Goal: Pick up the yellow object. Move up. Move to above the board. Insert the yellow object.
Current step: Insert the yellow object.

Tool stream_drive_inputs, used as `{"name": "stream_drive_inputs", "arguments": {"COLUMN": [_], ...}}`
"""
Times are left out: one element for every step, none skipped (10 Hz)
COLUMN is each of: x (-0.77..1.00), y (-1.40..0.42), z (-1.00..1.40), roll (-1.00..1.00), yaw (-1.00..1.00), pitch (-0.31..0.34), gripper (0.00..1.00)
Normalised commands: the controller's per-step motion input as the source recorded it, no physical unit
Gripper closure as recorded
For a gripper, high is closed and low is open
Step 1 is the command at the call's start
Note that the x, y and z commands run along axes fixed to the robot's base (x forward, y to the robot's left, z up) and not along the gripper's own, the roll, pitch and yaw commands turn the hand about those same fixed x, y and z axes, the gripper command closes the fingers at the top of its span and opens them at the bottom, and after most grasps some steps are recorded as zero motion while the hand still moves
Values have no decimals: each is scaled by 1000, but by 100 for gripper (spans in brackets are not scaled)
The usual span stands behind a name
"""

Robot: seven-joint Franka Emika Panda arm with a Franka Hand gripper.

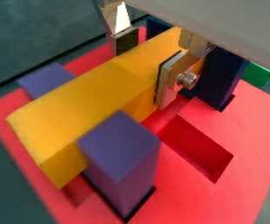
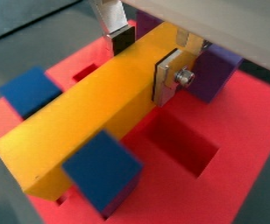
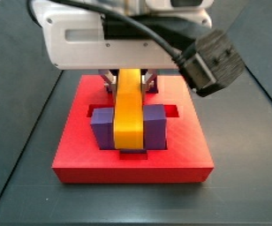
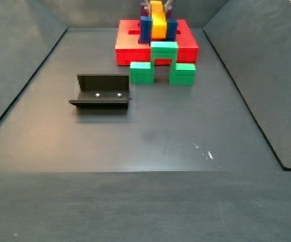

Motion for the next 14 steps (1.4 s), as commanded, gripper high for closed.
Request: {"name": "stream_drive_inputs", "arguments": {"x": [63,0,3,9,31,46,9,-14,0,0,0,294,103,0], "y": [77,0,-129,-183,-114,-26,-14,-197,-197,-74,0,117,137,-23], "z": [-297,-129,-286,-300,-280,-300,-320,-346,-220,-89,-103,-411,-374,-6], "roll": [194,13,164,226,196,181,186,259,137,4,0,140,141,3], "yaw": [0,0,0,0,0,0,0,0,0,0,0,106,0,0], "pitch": [0,-4,-13,-19,-11,0,0,-61,-17,-50,-30,0,0,0], "gripper": [100,100,100,100,100,100,100,100,100,100,100,100,100,100]}}
